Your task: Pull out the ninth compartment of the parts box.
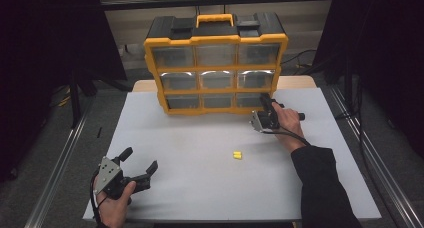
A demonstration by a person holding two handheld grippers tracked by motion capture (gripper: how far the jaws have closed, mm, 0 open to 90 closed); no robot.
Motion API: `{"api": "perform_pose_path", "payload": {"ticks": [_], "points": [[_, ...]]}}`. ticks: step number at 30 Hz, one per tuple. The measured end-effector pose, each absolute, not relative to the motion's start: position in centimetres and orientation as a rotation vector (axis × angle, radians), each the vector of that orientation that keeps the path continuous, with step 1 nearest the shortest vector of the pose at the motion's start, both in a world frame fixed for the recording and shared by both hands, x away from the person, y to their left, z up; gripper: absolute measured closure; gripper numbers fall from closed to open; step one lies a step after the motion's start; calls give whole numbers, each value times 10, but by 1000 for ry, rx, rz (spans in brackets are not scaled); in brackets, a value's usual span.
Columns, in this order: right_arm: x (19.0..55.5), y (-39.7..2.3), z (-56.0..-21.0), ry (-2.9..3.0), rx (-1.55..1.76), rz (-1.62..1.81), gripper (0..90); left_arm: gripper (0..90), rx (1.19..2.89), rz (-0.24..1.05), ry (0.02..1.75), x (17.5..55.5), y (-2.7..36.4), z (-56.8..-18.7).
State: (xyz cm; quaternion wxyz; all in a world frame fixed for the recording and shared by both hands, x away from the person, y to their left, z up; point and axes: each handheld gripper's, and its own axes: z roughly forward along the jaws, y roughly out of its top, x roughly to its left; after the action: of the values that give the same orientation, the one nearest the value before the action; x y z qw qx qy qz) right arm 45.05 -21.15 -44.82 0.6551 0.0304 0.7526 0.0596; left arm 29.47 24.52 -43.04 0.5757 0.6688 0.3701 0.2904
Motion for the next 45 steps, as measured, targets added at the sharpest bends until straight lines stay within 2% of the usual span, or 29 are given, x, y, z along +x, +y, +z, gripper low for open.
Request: {"api": "perform_pose_path", "payload": {"ticks": [45], "points": [[421,-213,-450,1680,65,175,801,37,1562,682,868,294,244,-430]]}}
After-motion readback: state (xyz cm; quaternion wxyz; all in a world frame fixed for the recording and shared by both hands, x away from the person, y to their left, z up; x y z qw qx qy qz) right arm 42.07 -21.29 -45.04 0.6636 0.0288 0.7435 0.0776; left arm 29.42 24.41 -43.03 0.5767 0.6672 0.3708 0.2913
